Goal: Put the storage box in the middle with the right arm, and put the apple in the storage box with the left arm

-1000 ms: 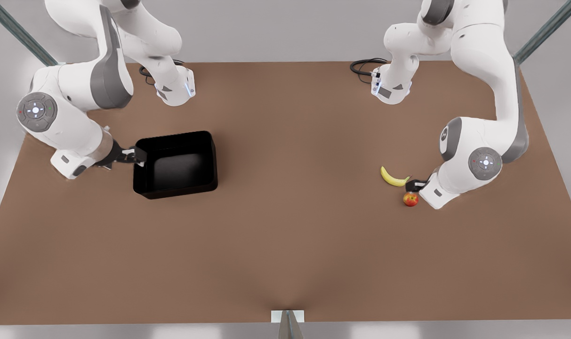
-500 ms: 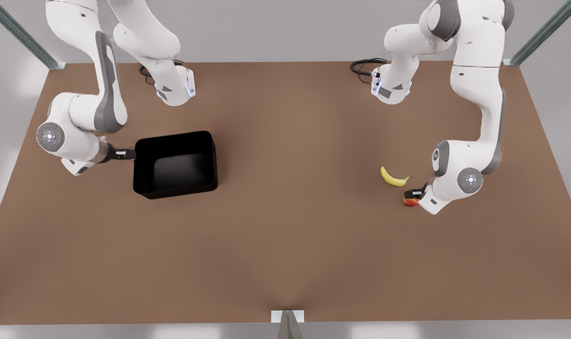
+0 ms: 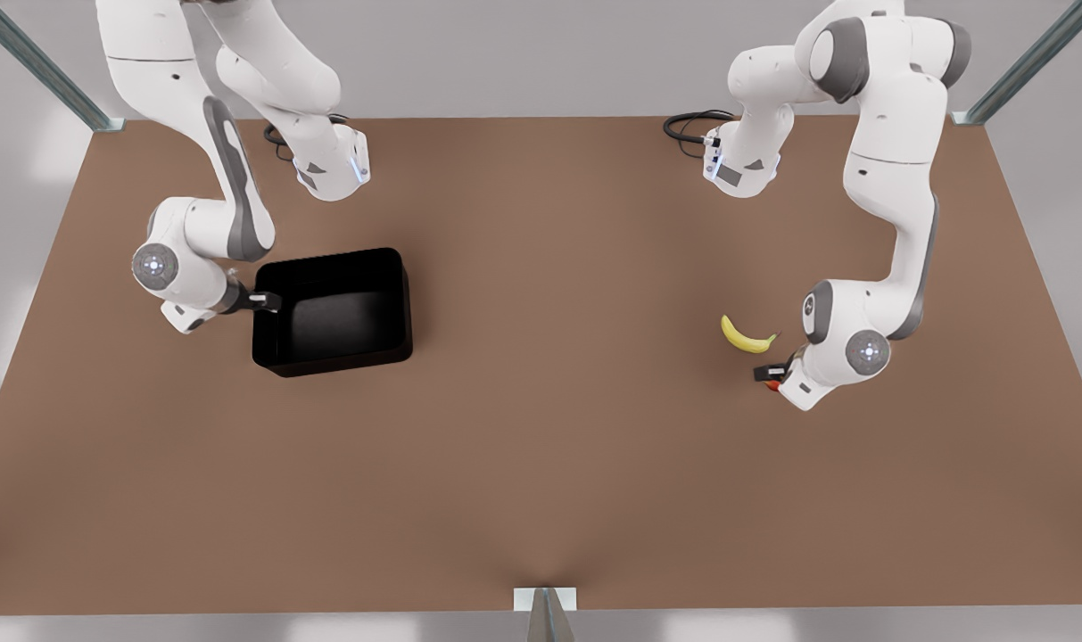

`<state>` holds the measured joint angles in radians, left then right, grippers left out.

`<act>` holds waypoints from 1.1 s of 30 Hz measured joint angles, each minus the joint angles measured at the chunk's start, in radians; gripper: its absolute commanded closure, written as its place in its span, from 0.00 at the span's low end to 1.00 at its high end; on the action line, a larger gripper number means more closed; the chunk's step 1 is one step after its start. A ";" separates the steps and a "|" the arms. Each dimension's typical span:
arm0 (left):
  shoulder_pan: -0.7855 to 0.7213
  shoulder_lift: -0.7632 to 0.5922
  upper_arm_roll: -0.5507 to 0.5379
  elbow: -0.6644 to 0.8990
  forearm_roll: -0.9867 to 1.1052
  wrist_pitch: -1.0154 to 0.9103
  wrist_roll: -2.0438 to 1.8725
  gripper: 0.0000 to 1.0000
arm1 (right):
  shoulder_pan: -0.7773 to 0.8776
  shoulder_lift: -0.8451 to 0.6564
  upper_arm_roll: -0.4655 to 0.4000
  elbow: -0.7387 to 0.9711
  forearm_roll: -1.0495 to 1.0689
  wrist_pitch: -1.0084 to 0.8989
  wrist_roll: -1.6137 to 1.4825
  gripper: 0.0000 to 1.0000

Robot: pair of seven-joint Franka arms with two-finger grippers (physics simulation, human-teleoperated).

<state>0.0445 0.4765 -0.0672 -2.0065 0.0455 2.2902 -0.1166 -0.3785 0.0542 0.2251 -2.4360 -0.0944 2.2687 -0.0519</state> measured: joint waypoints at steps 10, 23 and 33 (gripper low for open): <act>0.005 0.054 0.001 0.008 0.000 0.028 0.000 0.00 | 0.011 0.108 0.000 -0.014 -0.108 0.068 -0.005 0.00; 0.014 0.071 0.000 0.006 0.000 0.029 0.000 0.00 | 0.018 0.127 0.000 -0.009 -0.110 0.072 -0.004 0.79; 0.014 0.074 0.001 0.006 0.000 0.029 0.001 0.14 | 0.013 0.083 0.002 0.010 -0.102 0.011 -0.020 0.79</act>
<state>0.0582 0.5506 -0.0660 -2.0003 0.0452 2.3194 -0.1151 -0.3652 0.1375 0.2275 -2.4259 -0.1967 2.2801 -0.0720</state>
